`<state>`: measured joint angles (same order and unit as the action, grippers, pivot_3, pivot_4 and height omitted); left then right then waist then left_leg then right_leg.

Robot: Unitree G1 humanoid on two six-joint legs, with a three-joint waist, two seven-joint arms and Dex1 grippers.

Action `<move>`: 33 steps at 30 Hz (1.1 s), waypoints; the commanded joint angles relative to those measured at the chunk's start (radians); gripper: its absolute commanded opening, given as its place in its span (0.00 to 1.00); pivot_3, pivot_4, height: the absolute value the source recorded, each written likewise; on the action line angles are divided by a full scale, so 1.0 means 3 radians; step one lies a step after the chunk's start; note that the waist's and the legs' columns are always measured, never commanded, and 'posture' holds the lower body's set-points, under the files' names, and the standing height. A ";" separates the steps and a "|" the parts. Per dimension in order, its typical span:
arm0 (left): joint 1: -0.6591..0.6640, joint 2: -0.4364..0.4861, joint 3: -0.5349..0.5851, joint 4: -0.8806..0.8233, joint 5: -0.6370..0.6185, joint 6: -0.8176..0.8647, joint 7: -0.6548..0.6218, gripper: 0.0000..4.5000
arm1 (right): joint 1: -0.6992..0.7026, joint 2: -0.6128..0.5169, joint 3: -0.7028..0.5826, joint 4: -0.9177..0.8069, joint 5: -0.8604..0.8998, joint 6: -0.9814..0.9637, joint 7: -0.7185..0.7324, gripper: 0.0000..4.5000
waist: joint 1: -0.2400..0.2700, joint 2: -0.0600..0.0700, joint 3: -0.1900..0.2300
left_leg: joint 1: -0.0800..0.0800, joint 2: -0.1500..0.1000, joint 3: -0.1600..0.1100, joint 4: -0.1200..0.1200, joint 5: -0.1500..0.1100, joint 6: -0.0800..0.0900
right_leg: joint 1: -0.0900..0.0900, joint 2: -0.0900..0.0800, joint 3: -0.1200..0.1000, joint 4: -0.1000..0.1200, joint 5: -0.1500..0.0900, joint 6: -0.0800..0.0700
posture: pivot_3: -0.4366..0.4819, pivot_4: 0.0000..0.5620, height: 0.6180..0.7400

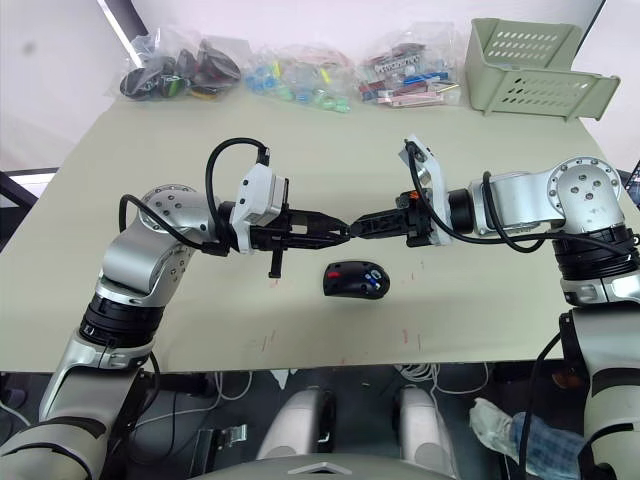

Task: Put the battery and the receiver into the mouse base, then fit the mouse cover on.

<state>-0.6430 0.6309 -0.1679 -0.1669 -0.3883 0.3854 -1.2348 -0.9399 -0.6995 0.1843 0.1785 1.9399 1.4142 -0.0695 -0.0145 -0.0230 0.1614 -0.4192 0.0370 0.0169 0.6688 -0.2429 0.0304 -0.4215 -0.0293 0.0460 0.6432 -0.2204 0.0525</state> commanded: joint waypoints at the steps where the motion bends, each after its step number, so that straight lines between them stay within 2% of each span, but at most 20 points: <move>1: -0.0002 -0.0013 -0.0007 -0.0116 -0.0004 -0.0062 0.0012 0.11 | -0.0054 0.0002 -0.0034 -0.0040 0.0108 0.0003 0.0039 0.27 | 0.0000 0.0000 0.0000 | 0.0000 0.0000 0.0000 0.0000 0.0000 0.0000 | 0.0000 0.0000 0.0000 0.0000 0.0000 0.0000 | 0.48 0.27 1.00; 11: -0.0008 -0.0031 -0.0008 -0.0110 0.0014 -0.0074 0.0007 0.11 | -0.0039 0.0038 -0.0020 -0.0059 0.0108 -0.0017 0.0001 0.27 | 0.0000 0.0000 0.0000 | -0.0001 0.0000 0.0000 0.0000 0.0000 0.0000 | -0.0001 0.0000 0.0000 0.0000 0.0000 0.0000 | 0.48 0.27 1.00; 12: -0.0007 -0.0034 -0.0010 -0.0112 0.0018 -0.0076 0.0010 0.11 | -0.0037 0.0040 -0.0019 -0.0062 0.0108 -0.0018 -0.0001 0.15 | 0.0000 0.0000 0.0000 | -0.0001 0.0000 0.0000 0.0000 0.0000 0.0000 | -0.0001 0.0000 0.0000 0.0000 0.0000 0.0000 | 0.48 0.27 1.00; 14: -0.0004 -0.0038 -0.0011 -0.0113 0.0025 -0.0080 0.0012 0.11 | -0.0036 0.0042 -0.0018 -0.0065 0.0108 -0.0018 -0.0003 0.03 | 0.0000 0.0000 0.0000 | -0.0001 0.0000 -0.0001 0.0000 0.0000 0.0000 | -0.0001 0.0000 0.0000 0.0000 0.0000 0.0000 | 0.48 0.27 1.00; 25: 0.0029 -0.0027 -0.0002 -0.0123 -0.0012 -0.0035 -0.0011 0.11 | -0.0019 0.0035 -0.0018 -0.0097 0.0108 -0.0011 0.0009 0.03 | -0.0001 0.0000 0.0000 | -0.0002 0.0000 0.0000 0.0000 0.0000 0.0000 | -0.0002 0.0000 0.0000 0.0000 0.0000 0.0000 | 0.48 0.27 1.00; 27: 0.0035 -0.0023 0.0012 -0.0128 -0.0043 0.0013 -0.0008 0.25 | -0.0017 0.0030 -0.0020 -0.0100 0.0108 -0.0011 0.0008 0.00 | -0.0001 0.0000 0.0000 | -0.0002 0.0000 0.0000 0.0000 0.0000 0.0000 | -0.0002 0.0000 0.0000 0.0000 0.0000 0.0000 | 0.48 0.27 1.00; 29: 0.0046 -0.0006 0.0057 -0.0101 -0.0045 0.0020 0.0016 0.30 | -0.0014 0.0007 -0.0022 -0.0116 0.0108 -0.0009 0.0005 0.00 | -0.0002 0.0000 0.0000 | -0.0002 0.0000 0.0000 0.0000 0.0000 0.0000 | -0.0002 0.0000 0.0000 0.0000 0.0000 0.0000 | 0.48 0.27 1.00; 33: 0.0107 0.0045 0.0127 -0.0078 -0.0083 0.0101 0.0027 0.50 | -0.0009 -0.0092 -0.0013 -0.0185 0.0108 0.0004 -0.0007 0.00 | -0.0001 0.0000 0.0000 | -0.0003 0.0001 -0.0001 0.0000 0.0000 0.0000 | -0.0003 0.0000 -0.0001 0.0000 0.0000 0.0000 | 0.48 0.27 1.00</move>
<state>-0.6230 0.6253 -0.1650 -0.1672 -0.3890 0.3999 -1.2342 -0.9387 -0.6917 0.1894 0.1698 1.9385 1.4142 -0.0752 -0.0147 -0.0229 0.1615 -0.4204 0.0372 0.0166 0.6687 -0.2429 0.0304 -0.4225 -0.0293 0.0458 0.6432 -0.2204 0.0525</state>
